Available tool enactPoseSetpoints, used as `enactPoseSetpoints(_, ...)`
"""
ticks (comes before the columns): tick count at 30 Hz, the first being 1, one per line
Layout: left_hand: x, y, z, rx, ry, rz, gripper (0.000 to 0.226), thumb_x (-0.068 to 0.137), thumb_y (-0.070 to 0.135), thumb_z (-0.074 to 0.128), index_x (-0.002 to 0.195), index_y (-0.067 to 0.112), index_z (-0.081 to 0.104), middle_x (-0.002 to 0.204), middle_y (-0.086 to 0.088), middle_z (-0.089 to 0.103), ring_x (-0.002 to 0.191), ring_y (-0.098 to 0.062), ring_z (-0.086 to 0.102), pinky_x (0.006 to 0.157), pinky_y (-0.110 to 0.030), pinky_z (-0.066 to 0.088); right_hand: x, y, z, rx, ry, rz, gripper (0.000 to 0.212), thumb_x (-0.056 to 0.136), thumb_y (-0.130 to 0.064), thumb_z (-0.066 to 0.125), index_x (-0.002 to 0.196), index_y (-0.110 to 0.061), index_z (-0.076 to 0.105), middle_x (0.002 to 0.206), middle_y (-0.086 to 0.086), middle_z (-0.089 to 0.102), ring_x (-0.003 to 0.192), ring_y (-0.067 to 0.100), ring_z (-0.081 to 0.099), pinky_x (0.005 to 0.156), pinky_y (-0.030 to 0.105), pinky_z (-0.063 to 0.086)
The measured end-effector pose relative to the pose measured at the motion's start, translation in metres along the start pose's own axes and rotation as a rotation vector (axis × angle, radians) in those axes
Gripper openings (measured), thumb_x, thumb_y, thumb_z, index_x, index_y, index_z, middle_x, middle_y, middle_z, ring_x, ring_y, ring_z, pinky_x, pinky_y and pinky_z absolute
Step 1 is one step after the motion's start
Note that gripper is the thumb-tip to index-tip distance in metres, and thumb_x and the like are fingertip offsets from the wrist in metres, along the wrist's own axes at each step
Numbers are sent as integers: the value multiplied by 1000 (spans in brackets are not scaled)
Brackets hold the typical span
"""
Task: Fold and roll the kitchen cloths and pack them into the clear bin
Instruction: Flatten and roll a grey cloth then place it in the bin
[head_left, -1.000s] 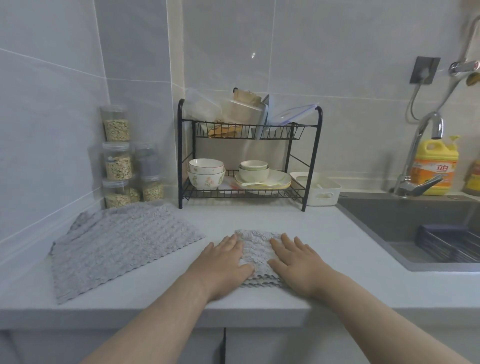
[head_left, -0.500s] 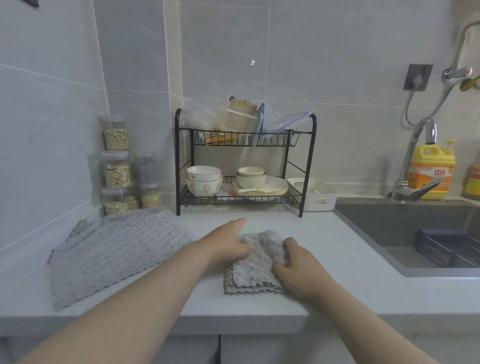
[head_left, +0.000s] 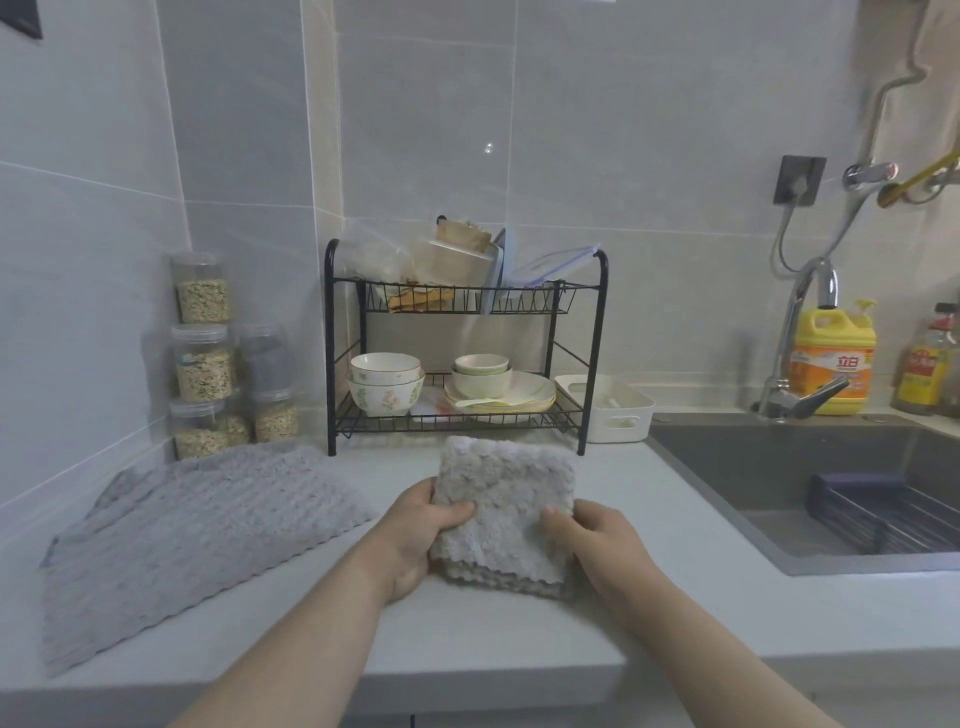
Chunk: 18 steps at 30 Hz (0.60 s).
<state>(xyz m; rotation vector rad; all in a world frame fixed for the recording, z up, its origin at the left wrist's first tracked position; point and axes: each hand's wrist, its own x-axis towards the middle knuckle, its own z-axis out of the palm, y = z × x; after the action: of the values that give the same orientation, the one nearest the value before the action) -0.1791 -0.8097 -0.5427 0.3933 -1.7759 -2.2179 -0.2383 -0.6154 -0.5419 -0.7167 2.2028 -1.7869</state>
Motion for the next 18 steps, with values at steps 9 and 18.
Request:
enactPoseSetpoints(9, -8, -4, 2, 51, -39, 32, 20, 91, -2, 53, 107, 6, 62, 95, -15, 72, 80, -25, 71, 62, -32, 54, 4, 4, -7, 218, 75, 14, 17, 93, -3, 54, 101, -9, 68, 94, 20, 73, 89, 38, 69, 78, 47, 56)
enactPoseSetpoints(18, -10, -3, 1, 9, -25, 48, 22, 90, -5, 53, 106, 5, 64, 91, -18, 74, 79, -28, 72, 72, -38, 57, 5, 5, -8, 252, 46, 1, 28, 93, -2, 53, 109, -21, 66, 93, 14, 74, 88, 34, 70, 78, 46, 56)
